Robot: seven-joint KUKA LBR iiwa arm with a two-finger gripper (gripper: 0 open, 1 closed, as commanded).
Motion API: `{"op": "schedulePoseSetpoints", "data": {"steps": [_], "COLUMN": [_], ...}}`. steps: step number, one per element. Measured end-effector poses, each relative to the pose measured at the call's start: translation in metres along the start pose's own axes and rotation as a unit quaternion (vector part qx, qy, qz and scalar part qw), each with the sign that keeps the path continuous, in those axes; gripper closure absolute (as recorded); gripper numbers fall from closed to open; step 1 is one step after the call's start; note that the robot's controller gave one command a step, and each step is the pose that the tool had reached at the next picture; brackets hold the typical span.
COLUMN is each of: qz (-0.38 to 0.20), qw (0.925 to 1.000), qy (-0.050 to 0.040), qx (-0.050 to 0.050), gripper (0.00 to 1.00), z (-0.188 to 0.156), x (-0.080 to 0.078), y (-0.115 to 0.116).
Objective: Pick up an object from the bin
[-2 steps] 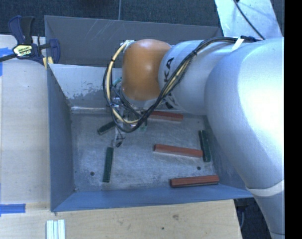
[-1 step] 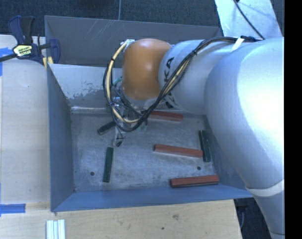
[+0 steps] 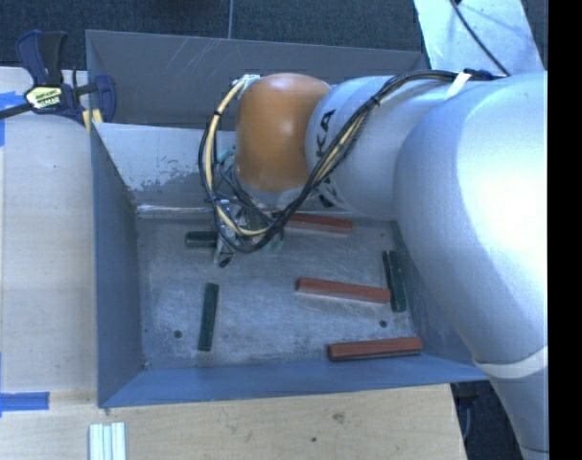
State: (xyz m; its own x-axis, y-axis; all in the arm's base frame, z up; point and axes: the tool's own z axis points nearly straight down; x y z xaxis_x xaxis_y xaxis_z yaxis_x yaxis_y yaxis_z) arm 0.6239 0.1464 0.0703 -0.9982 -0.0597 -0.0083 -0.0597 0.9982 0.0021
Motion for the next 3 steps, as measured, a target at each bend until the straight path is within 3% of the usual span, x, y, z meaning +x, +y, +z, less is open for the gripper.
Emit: {"op": "schedulePoseSetpoints", "data": {"steps": [1, 3], "qz": [0.001, 0.003], "qw": [1.0000, 1.0000], "qy": [-0.0013, 0.0005], "qx": [0.000, 0.000], "gripper": [1.00, 1.00], "z": [-0.067, -0.124], "x": [-0.003, -0.007], "y": [0.000, 0.000]}}
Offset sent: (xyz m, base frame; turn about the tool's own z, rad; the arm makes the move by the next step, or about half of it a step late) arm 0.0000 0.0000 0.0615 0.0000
